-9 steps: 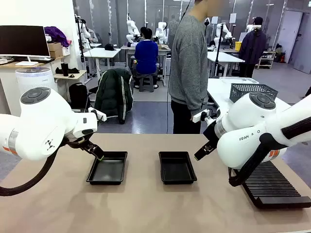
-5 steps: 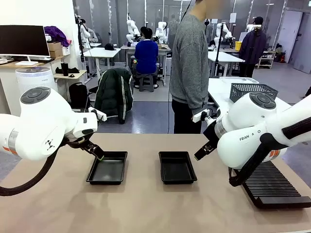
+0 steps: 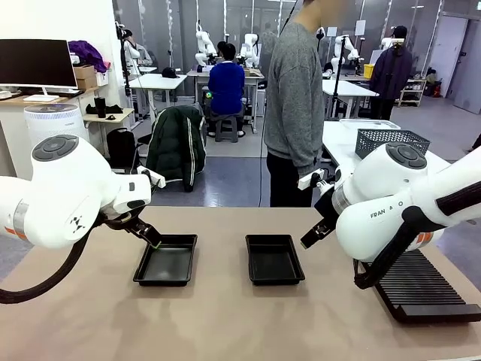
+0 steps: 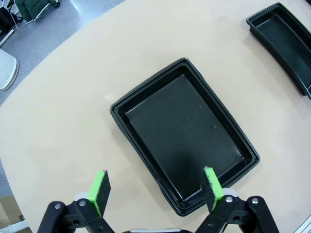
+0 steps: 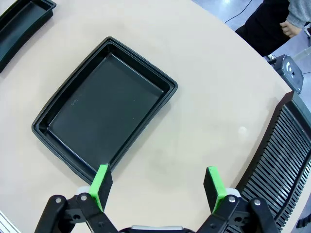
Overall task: Inspect and transfer BCBs to ESD trays.
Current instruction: Pick up the Blank PCB from the PCB Rack and place it in the left ESD tray.
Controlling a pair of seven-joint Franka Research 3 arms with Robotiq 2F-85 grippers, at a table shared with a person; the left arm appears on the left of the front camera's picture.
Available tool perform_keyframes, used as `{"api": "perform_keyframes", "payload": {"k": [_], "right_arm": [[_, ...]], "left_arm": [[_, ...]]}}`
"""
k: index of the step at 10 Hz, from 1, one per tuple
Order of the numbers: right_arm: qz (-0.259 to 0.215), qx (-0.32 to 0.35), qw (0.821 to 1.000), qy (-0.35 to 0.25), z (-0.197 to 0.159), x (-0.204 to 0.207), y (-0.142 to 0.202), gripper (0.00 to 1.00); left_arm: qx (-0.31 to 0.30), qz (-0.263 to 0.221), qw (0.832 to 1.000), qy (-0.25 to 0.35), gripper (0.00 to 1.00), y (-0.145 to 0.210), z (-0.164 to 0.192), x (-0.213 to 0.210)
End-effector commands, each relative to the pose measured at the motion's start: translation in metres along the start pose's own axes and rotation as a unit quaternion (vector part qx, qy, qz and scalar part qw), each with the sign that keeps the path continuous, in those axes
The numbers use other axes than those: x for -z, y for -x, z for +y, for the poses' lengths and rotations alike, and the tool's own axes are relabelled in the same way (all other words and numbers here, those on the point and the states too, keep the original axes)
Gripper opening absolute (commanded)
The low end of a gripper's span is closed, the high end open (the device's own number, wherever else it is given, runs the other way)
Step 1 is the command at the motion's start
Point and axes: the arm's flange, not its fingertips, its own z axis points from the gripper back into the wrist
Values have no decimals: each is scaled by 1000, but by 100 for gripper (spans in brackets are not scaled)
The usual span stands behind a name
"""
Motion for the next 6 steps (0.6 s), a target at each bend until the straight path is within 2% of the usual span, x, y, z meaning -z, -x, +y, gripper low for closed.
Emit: {"api": "perform_keyframes", "payload": {"k": [1, 4, 6], "right_arm": [[0, 0, 1000, 0, 0, 0, 0, 100], [0, 0, 1000, 0, 0, 0, 0, 100], [-3, 37, 999, -33, -12, -61, 5, 100]], "left_arm": [[-2, 0, 1000, 0, 100, 0, 2, 0], [0, 0, 1000, 0, 100, 0, 0, 0], [-68, -27, 996, 50, 100, 12, 10, -57]]}}
